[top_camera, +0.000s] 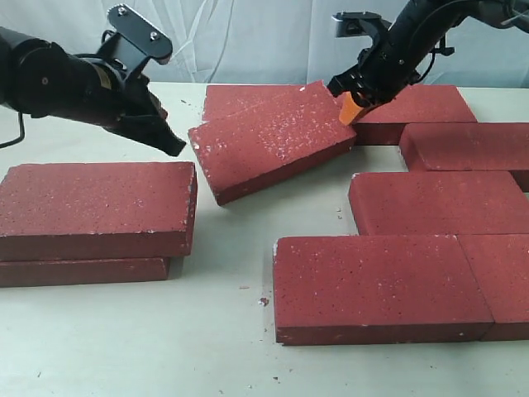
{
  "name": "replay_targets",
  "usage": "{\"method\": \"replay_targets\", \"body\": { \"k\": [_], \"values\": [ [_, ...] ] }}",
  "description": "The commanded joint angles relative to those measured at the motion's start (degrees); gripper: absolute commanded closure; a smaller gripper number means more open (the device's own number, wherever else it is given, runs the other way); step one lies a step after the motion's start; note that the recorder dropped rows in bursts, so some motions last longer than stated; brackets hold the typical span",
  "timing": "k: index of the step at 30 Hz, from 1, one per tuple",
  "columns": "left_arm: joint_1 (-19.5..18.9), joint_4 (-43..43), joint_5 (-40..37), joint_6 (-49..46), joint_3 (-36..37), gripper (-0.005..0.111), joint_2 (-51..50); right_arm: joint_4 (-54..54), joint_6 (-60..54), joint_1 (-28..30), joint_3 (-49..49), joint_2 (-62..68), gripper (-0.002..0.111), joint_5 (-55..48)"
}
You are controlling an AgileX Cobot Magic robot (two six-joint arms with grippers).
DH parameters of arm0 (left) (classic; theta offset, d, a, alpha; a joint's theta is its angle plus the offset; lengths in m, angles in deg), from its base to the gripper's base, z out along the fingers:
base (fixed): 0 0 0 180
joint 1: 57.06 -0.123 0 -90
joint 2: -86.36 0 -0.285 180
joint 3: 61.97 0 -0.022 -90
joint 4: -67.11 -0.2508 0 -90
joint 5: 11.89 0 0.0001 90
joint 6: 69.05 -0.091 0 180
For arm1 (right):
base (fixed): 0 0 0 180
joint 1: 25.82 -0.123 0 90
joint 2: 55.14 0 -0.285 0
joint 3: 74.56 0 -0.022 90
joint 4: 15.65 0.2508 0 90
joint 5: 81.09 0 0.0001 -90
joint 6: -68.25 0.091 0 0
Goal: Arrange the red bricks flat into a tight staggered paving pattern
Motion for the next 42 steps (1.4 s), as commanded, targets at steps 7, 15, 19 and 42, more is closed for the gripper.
{"method": "replay_targets", "body": {
  "k": [7,15,19,42],
  "values": [
    [-5.88,4.35,12.70,1.39,-4.00,0.107,-10.57,-8.24,4.37,0.15,0.07,0.59,0.109,8.82],
    [-5.66,4.49,9.85,1.39,-8.99,0.107,-16.15,-7.61,4.37,-0.09,0.16,2.41,0.109,4.19],
    [-5.66,4.49,9.72,1.39,-9.85,0.107,-17.98,-6.14,4.37,-0.74,0.16,2.33,0.109,0.43],
    [-5.80,1.93,6.08,0.70,-10.35,0.107,-17.58,-5.51,2.28,-6.71,15.54,-8.47,0.109,-0.19]
  ]
}}
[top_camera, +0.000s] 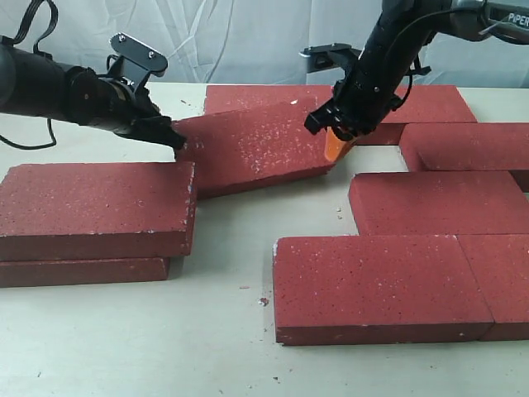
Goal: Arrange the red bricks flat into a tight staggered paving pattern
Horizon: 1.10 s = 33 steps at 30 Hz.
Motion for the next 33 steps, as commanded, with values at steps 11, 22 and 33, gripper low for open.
{"method": "replay_targets", "body": {
  "k": [11,22,33],
  "values": [
    [-2.97,2.23,-2.76,0.16,-1.07,0.107,-0.31,-3.67,2.48,2.88,8.75,-3.11,0.109,25.17],
    [-1.64,4.88,-3.48,0.16,-2.40,0.107,-1.41,-2.72,2.48,2.41,8.75,2.19,0.109,25.61],
    [0.12,6.83,-3.09,0.05,-3.99,0.107,-4.15,-1.20,2.23,1.21,8.75,2.16,0.109,24.92]
  ]
}}
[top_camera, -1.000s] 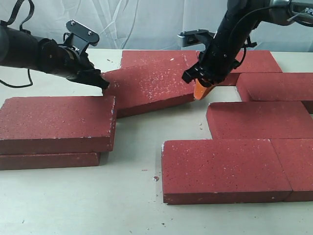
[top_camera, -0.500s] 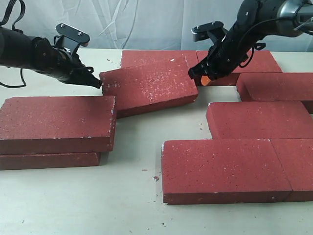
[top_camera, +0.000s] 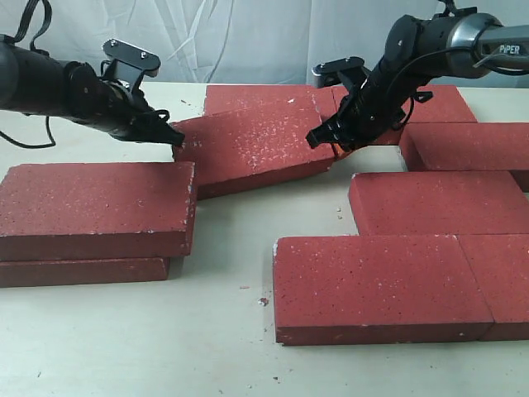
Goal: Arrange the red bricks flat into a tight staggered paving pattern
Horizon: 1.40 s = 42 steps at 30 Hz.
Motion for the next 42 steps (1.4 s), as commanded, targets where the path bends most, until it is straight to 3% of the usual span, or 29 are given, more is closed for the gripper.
{"method": "replay_targets", "body": {
  "k": [1,21,33,42],
  "values": [
    [1.20,0.71,-0.12,0.05,-1.93,0.107,-2.25,0.24,-0.18,-0.06,0.28,-0.13,0.109,-0.34],
    [3.29,-1.48,-3.75,-0.27,-2.50,0.107,-0.51,4.29,-3.46,-1.96,0.28,-3.89,0.109,-10.32],
    [3.29,-1.49,-3.15,-0.39,-2.50,0.107,-0.88,-11.33,2.90,-1.96,0.28,-4.06,0.109,-11.83],
    [2.97,-6.92,-3.56,-0.39,-2.50,0.107,-0.74,-13.49,4.61,-1.82,0.38,-6.43,0.109,-15.60]
  ]
}}
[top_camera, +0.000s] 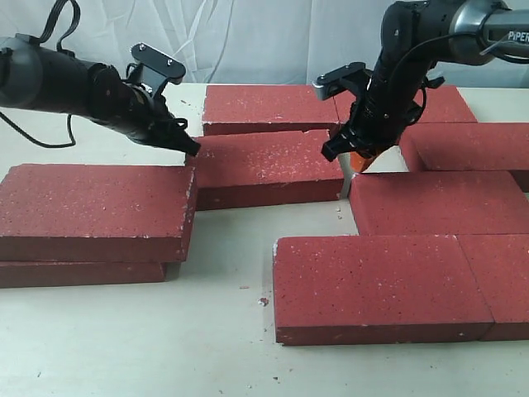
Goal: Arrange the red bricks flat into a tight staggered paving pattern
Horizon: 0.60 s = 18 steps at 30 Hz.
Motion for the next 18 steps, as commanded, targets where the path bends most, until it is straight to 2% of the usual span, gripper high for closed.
{"method": "replay_targets", "body": {
  "k": [1,4,6,7,9,12,18],
  "values": [
    [-0.33,-4.45,-1.18,0.09,-0.29,0.107,0.68,-0.36,0.30,0.13,0.44,-3.56,0.109,-3.13],
    [-1.61,-4.60,-2.92,0.38,-0.29,0.107,2.44,4.57,-3.78,0.13,4.85,-7.44,0.109,1.53],
    [-2.68,-0.76,-4.56,0.65,-0.29,0.107,3.77,17.54,-16.29,0.13,12.99,-12.29,0.109,6.59],
    [-2.68,0.36,-5.42,0.65,-0.29,0.107,3.77,27.35,-28.44,0.02,17.32,-14.09,0.109,5.91],
    [-2.40,1.14,-4.95,0.53,-0.29,0.107,2.36,37.89,-45.65,0.02,20.12,-14.73,0.109,4.04],
    [-2.35,1.14,-4.54,0.28,-0.83,0.107,0.62,42.19,-46.51,-1.00,20.12,-13.25,0.109,3.78],
    [-2.13,2.23,-9.69,0.28,-3.47,0.107,-1.45,35.75,-45.33,-8.33,17.59,-7.31,0.109,8.31]
  ]
}}
